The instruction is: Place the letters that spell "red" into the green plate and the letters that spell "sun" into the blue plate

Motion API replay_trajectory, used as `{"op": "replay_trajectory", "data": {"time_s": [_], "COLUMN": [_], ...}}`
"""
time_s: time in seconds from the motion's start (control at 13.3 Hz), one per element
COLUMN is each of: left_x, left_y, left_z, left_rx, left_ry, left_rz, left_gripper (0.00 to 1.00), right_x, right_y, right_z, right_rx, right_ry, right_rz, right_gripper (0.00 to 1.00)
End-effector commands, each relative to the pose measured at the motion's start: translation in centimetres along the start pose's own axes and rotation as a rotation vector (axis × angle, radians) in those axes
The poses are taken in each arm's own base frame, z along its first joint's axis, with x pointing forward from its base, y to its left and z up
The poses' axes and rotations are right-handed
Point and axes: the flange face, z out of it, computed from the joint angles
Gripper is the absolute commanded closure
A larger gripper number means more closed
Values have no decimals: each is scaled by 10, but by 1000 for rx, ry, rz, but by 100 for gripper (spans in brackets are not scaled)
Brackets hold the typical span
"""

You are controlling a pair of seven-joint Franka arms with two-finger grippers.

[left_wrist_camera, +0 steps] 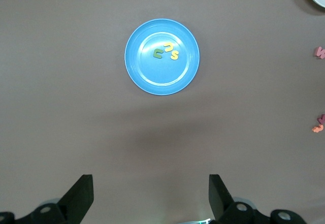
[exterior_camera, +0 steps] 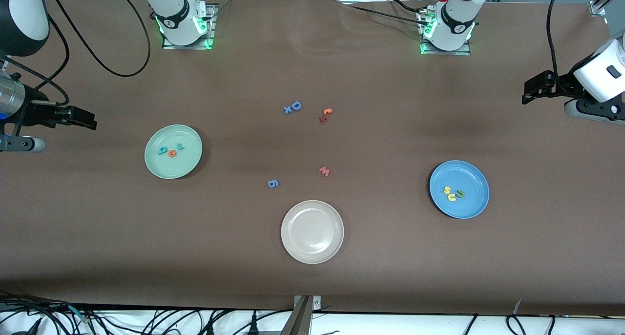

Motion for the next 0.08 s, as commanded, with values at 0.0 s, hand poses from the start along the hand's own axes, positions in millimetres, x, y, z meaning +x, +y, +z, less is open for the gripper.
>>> {"op": "replay_trajectory", "data": {"time_s": [0.0], "left_x": [3], "left_y": [3], "left_z": [-6], "left_rx": [10], "left_ry": [-9], "left_rz": [-15], "left_gripper": [0], "right_x": [-2], "right_y": [0], "right_z": [-2], "right_rx": [0], "right_ry": [6], "right_rz": [2], "right_gripper": [0]}}
